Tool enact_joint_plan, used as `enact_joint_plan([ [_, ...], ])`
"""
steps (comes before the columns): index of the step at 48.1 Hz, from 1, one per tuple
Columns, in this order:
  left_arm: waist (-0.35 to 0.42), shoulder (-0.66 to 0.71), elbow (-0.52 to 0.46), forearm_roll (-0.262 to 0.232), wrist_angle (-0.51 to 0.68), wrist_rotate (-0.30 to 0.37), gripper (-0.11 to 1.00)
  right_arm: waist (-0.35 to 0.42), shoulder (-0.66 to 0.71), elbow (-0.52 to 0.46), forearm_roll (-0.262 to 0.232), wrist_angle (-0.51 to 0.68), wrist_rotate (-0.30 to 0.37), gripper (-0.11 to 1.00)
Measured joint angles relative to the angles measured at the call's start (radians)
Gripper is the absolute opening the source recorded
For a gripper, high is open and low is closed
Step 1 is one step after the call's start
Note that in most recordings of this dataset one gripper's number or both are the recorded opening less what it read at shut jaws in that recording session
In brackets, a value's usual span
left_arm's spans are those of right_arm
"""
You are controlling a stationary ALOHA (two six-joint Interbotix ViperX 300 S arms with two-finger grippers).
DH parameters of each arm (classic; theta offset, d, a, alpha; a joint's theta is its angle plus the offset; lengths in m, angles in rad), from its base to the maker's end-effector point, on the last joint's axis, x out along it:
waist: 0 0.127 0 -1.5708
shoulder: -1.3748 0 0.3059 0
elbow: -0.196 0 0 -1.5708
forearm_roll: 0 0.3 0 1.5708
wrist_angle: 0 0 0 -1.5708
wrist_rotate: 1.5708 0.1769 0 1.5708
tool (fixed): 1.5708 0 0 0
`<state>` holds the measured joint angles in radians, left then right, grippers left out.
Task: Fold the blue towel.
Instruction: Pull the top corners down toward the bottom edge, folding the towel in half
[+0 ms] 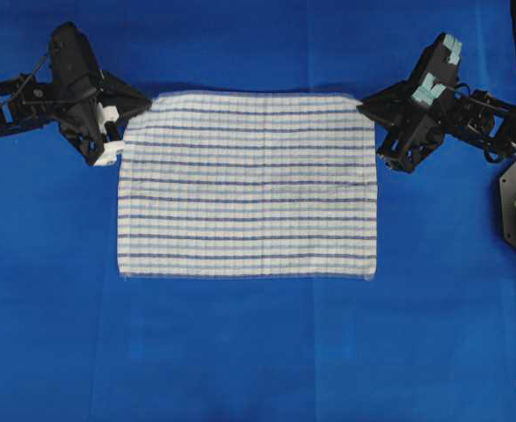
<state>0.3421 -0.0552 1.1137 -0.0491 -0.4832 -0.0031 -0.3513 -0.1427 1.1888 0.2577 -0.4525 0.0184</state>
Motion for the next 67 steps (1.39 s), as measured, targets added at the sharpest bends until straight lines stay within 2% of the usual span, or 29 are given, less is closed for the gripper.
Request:
enact_joint_plan([
  [10, -0.118, -0.094, 0.031, 0.0, 0.029, -0.032, 0.05, 0.11, -0.094, 0.006, 0.044, 0.083, 0.021, 0.07],
  [24, -0.324, -0.25, 0.071, 0.002, 0.091, -0.11, 0.05, 0.319, -0.239, 0.049, 0.173, 0.163, 0.034, 0.07],
  [33, -0.439, -0.282, 0.08, 0.002, 0.1, -0.158, 0.05, 0.431, -0.262, 0.061, 0.238, 0.17, 0.035, 0.07],
  [41, -0.497, -0.275, 0.078, 0.002, 0.129, -0.181, 0.05, 0.518, -0.261, 0.061, 0.287, 0.178, 0.035, 0.07],
  [49, -0.512, -0.265, 0.075, 0.002, 0.143, -0.181, 0.05, 0.577, -0.242, 0.06, 0.314, 0.178, 0.034, 0.07],
  [62, -0.514, -0.258, 0.074, 0.0, 0.166, -0.181, 0.05, 0.586, -0.196, 0.035, 0.316, 0.178, 0.029, 0.07],
  [67, -0.515, -0.247, 0.074, 0.0, 0.183, -0.181, 0.1, 0.586, -0.189, 0.031, 0.314, 0.181, 0.029, 0.09],
])
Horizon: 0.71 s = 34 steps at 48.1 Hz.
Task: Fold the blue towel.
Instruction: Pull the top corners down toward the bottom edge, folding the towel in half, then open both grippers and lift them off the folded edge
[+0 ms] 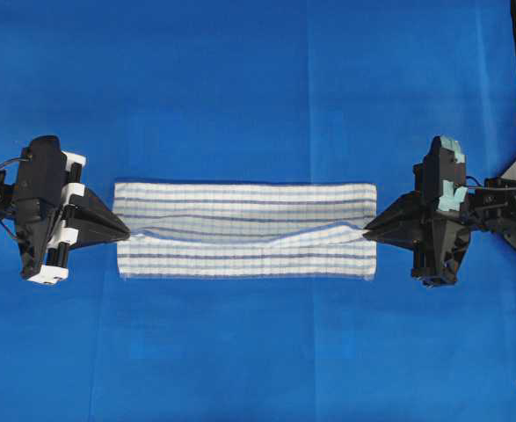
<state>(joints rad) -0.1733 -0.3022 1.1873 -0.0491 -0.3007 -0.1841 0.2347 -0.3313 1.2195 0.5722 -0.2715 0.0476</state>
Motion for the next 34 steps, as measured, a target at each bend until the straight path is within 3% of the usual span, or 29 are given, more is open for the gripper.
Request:
enact_joint_plan([
  [4, 0.0, 0.008, -0.002, 0.002, 0.006, 0.0, 0.19, 0.0, 0.002, -0.002, 0.002, 0.005, -0.002, 0.21],
  [12, 0.0, 0.012, -0.003, 0.002, 0.006, 0.002, 0.56, 0.002, 0.002, -0.006, 0.0, 0.009, -0.002, 0.65],
  [17, 0.011, 0.008, -0.003, 0.002, 0.008, 0.002, 0.69, 0.005, 0.002, -0.012, 0.0, 0.009, -0.006, 0.91],
  [28, 0.041, -0.009, 0.0, 0.0, 0.018, 0.012, 0.63, 0.002, 0.0, -0.017, -0.002, 0.006, -0.014, 0.9],
  [34, 0.086, -0.009, -0.005, 0.003, 0.02, 0.018, 0.63, -0.052, -0.002, -0.017, -0.003, 0.003, -0.035, 0.9],
])
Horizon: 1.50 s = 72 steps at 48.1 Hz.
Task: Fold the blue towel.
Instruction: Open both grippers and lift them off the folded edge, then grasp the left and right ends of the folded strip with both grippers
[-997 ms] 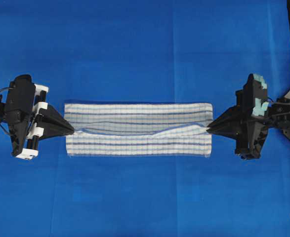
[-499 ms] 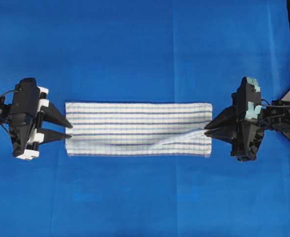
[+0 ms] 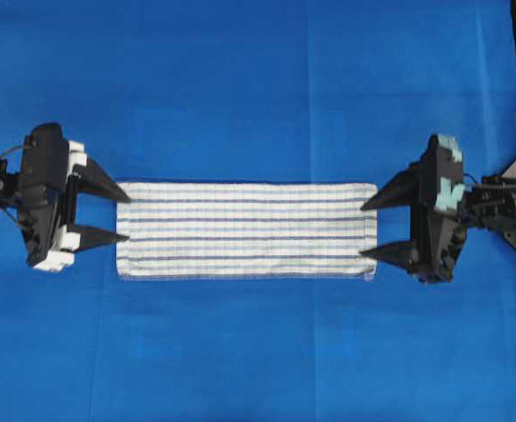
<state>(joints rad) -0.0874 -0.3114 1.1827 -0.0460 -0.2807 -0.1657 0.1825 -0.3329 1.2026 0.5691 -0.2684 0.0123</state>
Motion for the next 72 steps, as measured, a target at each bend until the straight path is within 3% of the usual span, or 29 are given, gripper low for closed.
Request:
enact_joint_plan([
  [10, 0.097, 0.0, -0.017, 0.0, 0.026, 0.072, 0.63, -0.121, -0.002, 0.0, 0.0, 0.005, -0.089, 0.9],
  [19, 0.121, 0.026, -0.041, 0.002, 0.044, 0.117, 0.63, -0.199, 0.008, 0.0, 0.0, 0.009, -0.129, 0.89],
  [41, 0.137, 0.285, -0.091, 0.002, 0.044, 0.11, 0.61, -0.207, 0.218, -0.02, 0.005, -0.011, -0.124, 0.75],
  [47, 0.14, 0.302, -0.1, 0.002, 0.041, 0.109, 0.49, -0.198, 0.238, -0.028, 0.003, -0.014, -0.126, 0.57],
  [54, 0.127, 0.302, -0.101, 0.002, 0.052, 0.107, 0.14, -0.195, 0.242, -0.031, 0.005, -0.02, -0.126, 0.19],
  [58, 0.123, 0.301, -0.104, 0.003, 0.064, 0.106, 0.02, -0.186, 0.242, -0.032, 0.005, -0.018, -0.126, 0.04],
  [72, 0.12, 0.291, -0.109, 0.003, 0.087, 0.106, 0.03, -0.183, 0.239, -0.037, 0.005, -0.018, -0.129, 0.02],
])
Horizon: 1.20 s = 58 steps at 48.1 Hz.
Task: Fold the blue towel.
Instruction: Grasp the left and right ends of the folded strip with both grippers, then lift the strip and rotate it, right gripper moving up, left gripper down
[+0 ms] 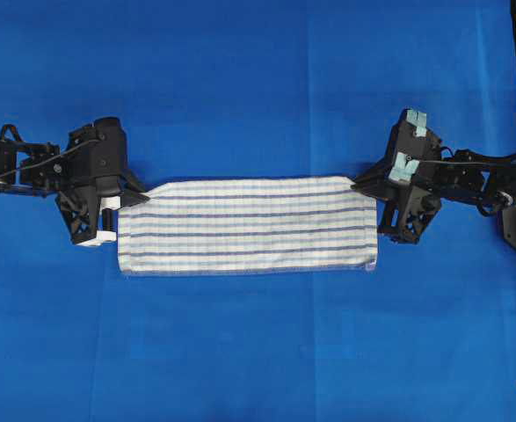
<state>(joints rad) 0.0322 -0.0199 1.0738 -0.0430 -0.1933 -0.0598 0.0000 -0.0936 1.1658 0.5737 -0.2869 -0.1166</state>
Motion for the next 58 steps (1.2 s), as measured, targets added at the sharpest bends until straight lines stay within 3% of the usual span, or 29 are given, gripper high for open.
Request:
enact_joint_plan([
  [15, -0.012, -0.141, -0.048, -0.002, 0.178, 0.0, 0.02, 0.005, -0.172, 0.0, -0.002, 0.091, -0.011, 0.02],
  [28, -0.097, -0.29, -0.132, -0.002, 0.345, -0.031, 0.02, 0.006, -0.411, -0.017, -0.008, 0.262, -0.026, 0.02],
  [44, -0.138, -0.304, -0.152, -0.002, 0.347, -0.172, 0.03, -0.003, -0.449, -0.049, -0.071, 0.321, -0.029, 0.02],
  [50, -0.175, -0.281, -0.183, -0.002, 0.307, -0.213, 0.02, -0.061, -0.419, -0.084, -0.114, 0.324, -0.029, 0.02],
  [58, -0.236, -0.229, -0.236, -0.002, 0.225, -0.213, 0.02, -0.169, -0.359, -0.147, -0.169, 0.325, -0.029, 0.02],
])
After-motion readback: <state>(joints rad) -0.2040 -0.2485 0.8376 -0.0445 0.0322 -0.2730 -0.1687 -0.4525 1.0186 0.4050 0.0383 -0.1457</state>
